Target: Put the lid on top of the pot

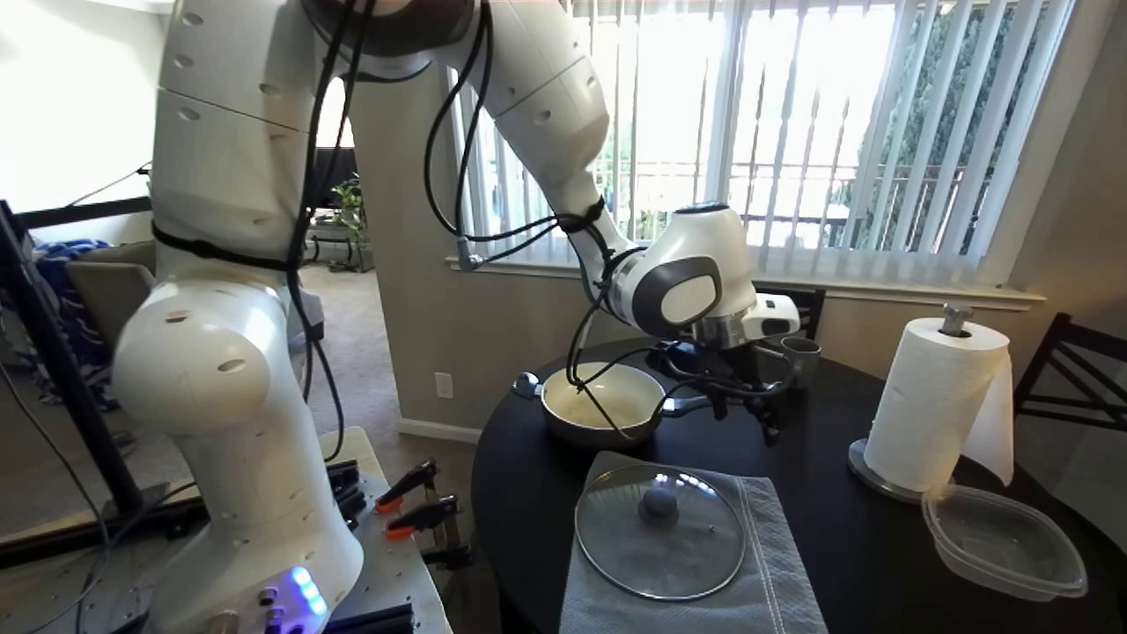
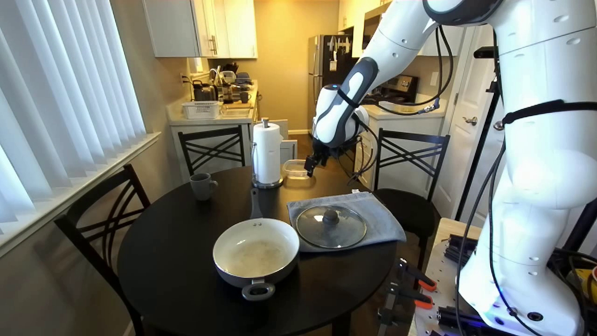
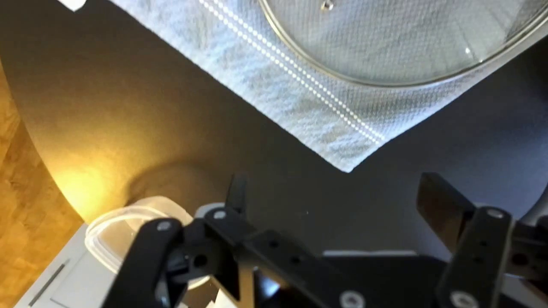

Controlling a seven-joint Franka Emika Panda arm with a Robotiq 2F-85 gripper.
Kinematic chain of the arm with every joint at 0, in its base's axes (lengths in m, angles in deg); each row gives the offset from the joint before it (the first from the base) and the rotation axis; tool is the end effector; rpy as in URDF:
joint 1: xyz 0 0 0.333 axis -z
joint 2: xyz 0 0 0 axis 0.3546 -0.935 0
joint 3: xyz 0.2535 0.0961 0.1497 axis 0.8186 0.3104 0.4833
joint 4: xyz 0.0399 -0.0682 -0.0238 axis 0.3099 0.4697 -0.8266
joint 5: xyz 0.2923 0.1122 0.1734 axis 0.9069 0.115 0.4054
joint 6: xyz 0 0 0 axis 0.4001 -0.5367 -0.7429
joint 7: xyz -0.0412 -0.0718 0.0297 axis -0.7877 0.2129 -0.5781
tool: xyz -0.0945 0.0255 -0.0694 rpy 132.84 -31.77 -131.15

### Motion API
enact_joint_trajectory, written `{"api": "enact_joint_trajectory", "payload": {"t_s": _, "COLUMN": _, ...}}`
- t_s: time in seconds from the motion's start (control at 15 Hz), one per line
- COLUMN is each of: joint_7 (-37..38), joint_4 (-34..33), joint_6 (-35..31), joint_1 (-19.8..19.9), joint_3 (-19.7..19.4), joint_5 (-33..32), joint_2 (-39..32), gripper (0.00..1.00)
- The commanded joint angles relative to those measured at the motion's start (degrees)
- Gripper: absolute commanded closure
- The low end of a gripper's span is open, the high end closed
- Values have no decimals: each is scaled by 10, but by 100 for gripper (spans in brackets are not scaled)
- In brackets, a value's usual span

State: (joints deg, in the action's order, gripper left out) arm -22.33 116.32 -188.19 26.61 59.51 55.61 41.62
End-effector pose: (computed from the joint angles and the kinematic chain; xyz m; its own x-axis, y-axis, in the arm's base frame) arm 0.5282 -0.1561 0.2555 0.9608 -0.0532 0.2721 -0.0956 -0.9848 0.1452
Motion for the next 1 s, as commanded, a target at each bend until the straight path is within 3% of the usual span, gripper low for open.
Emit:
{"api": "enact_joint_trajectory", "payload": {"t_s": 0.0, "joint_7": 7, "joint_4": 44, "joint_6": 7, "joint_1": 12, "joint_3": 25, "joint_5": 13, "joint_2": -11, "gripper": 0}}
{"api": "enact_joint_trajectory", "payload": {"t_s": 0.4, "joint_7": 0, "joint_4": 54, "joint_6": 0, "joint_1": 25, "joint_3": 72, "joint_5": 36, "joint_2": -79, "gripper": 0}}
{"api": "enact_joint_trajectory", "payload": {"t_s": 0.67, "joint_7": 15, "joint_4": 57, "joint_6": 7, "joint_1": 20, "joint_3": 64, "joint_5": 38, "joint_2": -92, "gripper": 0}}
{"api": "enact_joint_trajectory", "payload": {"t_s": 0.93, "joint_7": 10, "joint_4": 62, "joint_6": -3, "joint_1": 41, "joint_3": 70, "joint_5": 49, "joint_2": -90, "gripper": 0}}
